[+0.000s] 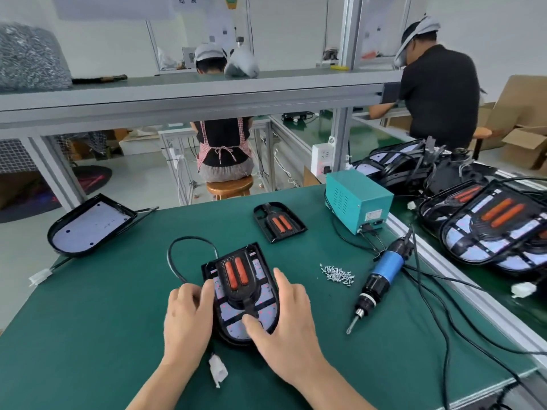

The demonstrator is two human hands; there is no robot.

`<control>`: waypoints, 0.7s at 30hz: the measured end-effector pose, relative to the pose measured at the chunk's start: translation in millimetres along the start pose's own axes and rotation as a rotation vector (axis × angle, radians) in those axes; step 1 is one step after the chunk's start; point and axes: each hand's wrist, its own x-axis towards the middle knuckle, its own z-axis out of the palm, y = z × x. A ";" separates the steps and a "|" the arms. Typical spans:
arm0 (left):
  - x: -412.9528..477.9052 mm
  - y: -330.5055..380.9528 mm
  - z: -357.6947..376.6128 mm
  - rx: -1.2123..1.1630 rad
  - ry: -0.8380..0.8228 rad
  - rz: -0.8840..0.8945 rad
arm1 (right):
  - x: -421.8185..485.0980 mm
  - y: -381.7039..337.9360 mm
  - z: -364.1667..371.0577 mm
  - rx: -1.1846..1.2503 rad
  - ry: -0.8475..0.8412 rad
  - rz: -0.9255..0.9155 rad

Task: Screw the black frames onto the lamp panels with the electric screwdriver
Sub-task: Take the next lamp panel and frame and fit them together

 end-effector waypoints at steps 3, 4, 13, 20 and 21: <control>-2.2 23.3 -10.8 0.024 0.202 0.108 | 0.1 1.4 -0.3 0.041 -0.010 -0.047; -1.1 37.3 -11.9 0.022 0.228 0.193 | 0.6 1.1 -0.8 0.064 -0.018 -0.055; 28.1 159.7 82.5 0.554 -0.644 0.868 | 6.3 -4.5 -7.9 0.155 0.053 0.029; 33.9 161.5 137.0 0.747 -0.892 0.831 | 11.5 -1.8 -6.2 0.139 0.055 0.034; 34.7 160.7 139.3 0.729 -0.892 0.824 | 12.0 -1.1 -6.1 0.142 0.052 0.030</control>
